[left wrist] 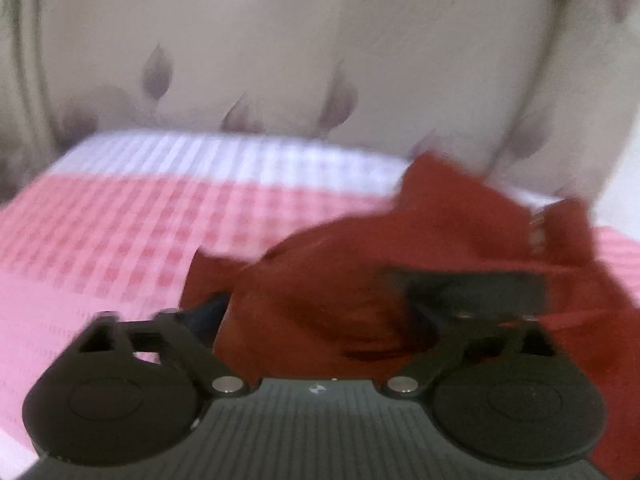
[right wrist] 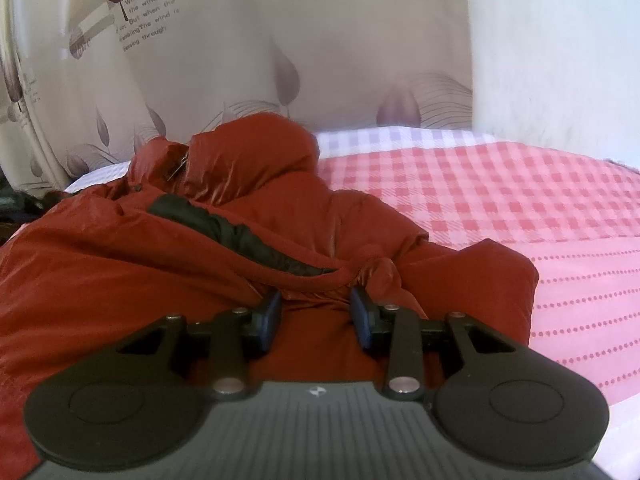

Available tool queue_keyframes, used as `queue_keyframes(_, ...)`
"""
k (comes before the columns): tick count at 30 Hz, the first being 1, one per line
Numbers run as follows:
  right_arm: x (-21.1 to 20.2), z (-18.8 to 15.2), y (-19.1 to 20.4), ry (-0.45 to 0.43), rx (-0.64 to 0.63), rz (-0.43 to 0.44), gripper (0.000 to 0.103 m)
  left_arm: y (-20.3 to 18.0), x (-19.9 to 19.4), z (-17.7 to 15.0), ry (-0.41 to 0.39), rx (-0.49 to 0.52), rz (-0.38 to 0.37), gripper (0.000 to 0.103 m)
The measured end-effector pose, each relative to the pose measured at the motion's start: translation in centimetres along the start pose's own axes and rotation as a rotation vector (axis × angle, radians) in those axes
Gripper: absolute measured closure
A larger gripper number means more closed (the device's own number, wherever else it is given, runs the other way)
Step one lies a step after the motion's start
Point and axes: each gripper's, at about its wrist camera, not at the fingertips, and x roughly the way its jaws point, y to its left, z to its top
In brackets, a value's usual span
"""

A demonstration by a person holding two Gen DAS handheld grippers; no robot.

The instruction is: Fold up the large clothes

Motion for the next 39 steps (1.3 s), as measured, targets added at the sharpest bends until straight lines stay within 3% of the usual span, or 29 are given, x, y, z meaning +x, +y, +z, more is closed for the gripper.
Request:
queue_keyframes(3, -0.1, 0.0, 0.0, -0.002, -0.002, 0.006, 0.067, 1.2, 0.7, -0.8, 0.0, -0.069, -0.031, 0.0)
queue_keyframes(39, -0.4, -0.5, 1.7, -0.053, -0.087, -0.077, 0.066, 1.0, 1.0, -2.0, -0.011, -0.003, 0.006, 0.0)
